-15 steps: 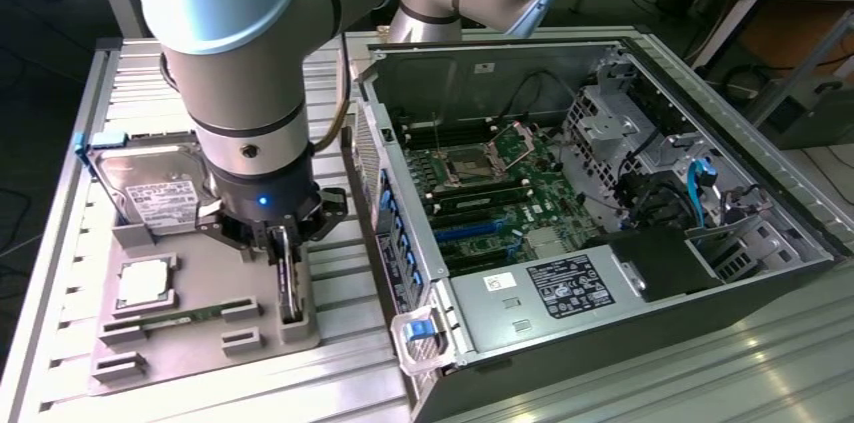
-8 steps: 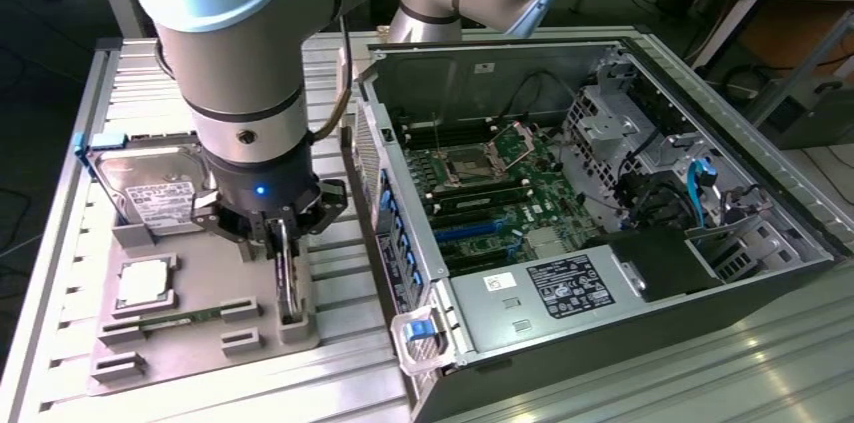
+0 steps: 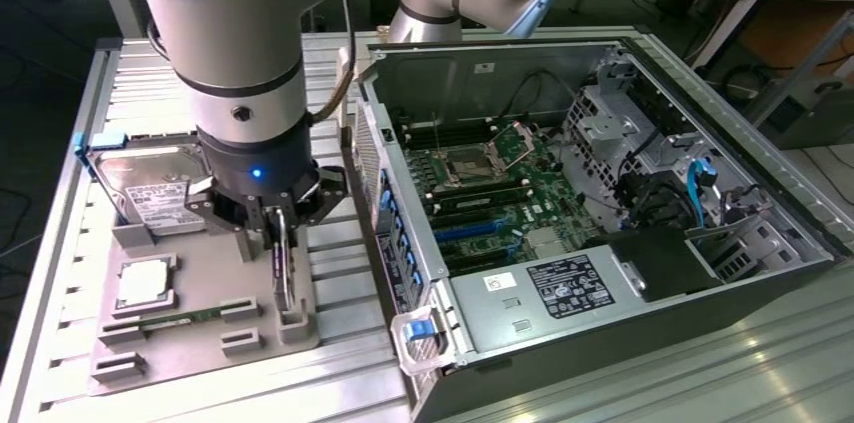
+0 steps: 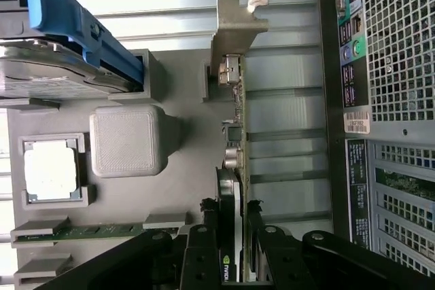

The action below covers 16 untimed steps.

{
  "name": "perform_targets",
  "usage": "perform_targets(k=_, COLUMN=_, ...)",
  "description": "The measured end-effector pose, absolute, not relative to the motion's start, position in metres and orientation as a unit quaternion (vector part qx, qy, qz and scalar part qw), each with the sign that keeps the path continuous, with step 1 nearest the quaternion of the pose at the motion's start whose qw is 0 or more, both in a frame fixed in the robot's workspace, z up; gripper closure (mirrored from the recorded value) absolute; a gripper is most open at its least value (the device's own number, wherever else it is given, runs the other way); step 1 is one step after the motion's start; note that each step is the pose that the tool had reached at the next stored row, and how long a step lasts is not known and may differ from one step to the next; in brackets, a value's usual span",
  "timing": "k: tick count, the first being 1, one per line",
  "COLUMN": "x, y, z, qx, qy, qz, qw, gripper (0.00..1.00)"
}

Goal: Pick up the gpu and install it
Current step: 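Pick up the gpu and move the gpu toward the slot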

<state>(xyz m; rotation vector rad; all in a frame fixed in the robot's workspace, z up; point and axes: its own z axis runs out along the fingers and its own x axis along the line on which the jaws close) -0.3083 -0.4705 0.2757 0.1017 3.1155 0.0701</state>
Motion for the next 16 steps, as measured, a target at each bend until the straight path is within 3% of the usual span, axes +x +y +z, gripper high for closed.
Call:
perform_targets(k=4, x=-0.308, y=-0.471, z=0.300, qx=0.033, qy=0.999, qz=0.022, qw=0.012, gripper=0.73)
perform_targets(k=16, x=-0.308, y=-0.471, z=0.319, qx=0.033, qy=0.999, qz=0.022, qw=0.012, gripper=0.73)
